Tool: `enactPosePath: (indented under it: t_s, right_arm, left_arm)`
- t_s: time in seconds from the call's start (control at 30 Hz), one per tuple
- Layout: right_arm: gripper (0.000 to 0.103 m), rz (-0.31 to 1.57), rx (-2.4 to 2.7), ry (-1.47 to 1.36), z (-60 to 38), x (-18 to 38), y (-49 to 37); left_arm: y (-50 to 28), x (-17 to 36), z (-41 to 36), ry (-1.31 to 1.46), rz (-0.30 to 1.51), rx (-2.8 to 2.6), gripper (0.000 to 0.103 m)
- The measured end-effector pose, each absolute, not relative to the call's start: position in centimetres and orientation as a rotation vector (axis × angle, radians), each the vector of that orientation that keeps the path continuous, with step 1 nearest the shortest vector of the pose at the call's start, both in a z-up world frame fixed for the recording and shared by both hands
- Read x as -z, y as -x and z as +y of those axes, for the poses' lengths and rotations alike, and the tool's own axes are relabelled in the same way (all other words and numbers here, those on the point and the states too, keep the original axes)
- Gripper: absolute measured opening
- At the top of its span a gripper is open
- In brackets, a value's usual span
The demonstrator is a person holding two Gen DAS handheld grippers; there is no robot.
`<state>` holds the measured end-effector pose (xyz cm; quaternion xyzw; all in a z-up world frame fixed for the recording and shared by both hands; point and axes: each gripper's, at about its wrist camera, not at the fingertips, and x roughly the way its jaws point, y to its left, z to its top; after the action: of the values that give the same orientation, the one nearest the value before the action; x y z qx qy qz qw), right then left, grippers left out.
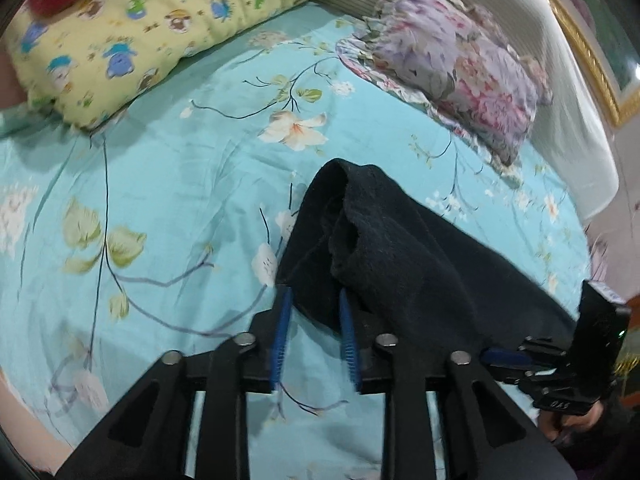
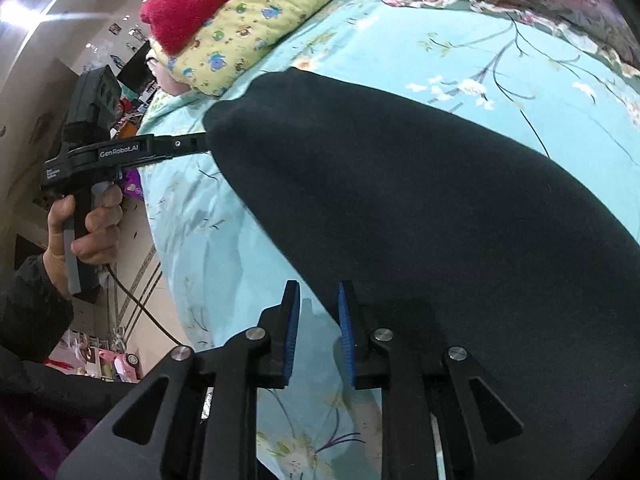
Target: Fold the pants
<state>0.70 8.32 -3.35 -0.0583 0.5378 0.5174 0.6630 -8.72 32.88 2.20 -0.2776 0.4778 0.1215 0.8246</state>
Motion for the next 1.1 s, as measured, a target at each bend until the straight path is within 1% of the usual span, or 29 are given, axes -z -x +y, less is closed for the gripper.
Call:
enactPosePath:
  t_s: [0.03, 0.07, 0.1, 0.17, 0.2, 0.27, 0.33, 0.37, 0.4, 0.47, 0.63, 0.87, 1.0, 1.1]
  right_arm:
    - [0.021, 1.210, -1.173, 0.129, 8.3, 3.1, -0.7]
    - [0.021, 1.205, -1.172, 0.128, 8.3, 2.9, -0.7]
    - [0.021, 1.200, -1.174, 0.122, 8.2, 2.6, -0.8]
    - [0.021, 1.186, -1.166, 0.108, 8.0, 1.9, -1.1]
    - [0.021, 1.179, -1.159, 0.100, 7.9, 1.7, -1.3]
    - [0.021, 1.167, -1.143, 0.070, 7.2, 1.1, -2.1]
    - [0.028, 1.149, -1.108, 0.035, 6.4, 0.4, -3.3]
    - [0.039, 1.141, -1.093, 0.024, 6.1, 0.1, -3.8]
    - [0.046, 1.129, -1.071, 0.013, 5.7, -0.2, -4.4]
    - [0.046, 1.106, -1.023, -0.007, 4.4, -0.7, -6.0]
    - [0.046, 1.117, -0.915, -0.081, 2.3, -1.0, -10.6]
    - [0.046, 1.267, -0.885, -0.182, 2.5, 2.6, -16.1]
    - [0.046, 1.323, -0.881, -0.142, 3.6, 4.6, -17.1]
    - [0.046, 1.346, -0.922, -0.071, 5.0, 5.3, -16.4]
  left_arm:
    - [8.9, -2.4, 32.8, 0.604, 1.011, -0.262, 0.038]
    - [9.1, -2.7, 32.6, 0.614, 1.008, -0.268, 0.049]
    - [9.2, -3.0, 32.5, 0.621, 1.001, -0.273, 0.057]
    - [9.3, -3.6, 32.2, 0.642, 0.982, -0.287, 0.059]
    - [9.3, -3.8, 32.0, 0.660, 0.982, -0.291, 0.064]
    - [9.3, -3.8, 32.0, 0.703, 0.983, -0.308, 0.069]
    - [9.1, -3.7, 31.7, 0.727, 0.988, -0.323, 0.069]
    - [9.0, -3.5, 31.7, 0.733, 0.996, -0.327, 0.070]
    - [8.8, -3.3, 31.6, 0.743, 1.011, -0.335, 0.070]
    - [8.3, -2.6, 31.2, 0.770, 1.034, -0.331, 0.070]
    - [7.3, -0.6, 30.2, 0.793, 1.080, -0.342, 0.070]
    - [6.7, 1.5, 30.2, 0.795, 1.120, -0.358, 0.070]
    - [6.4, 2.5, 31.0, 0.821, 1.124, -0.363, 0.069]
    - [6.0, 3.1, 31.4, 0.829, 1.125, -0.360, 0.069]
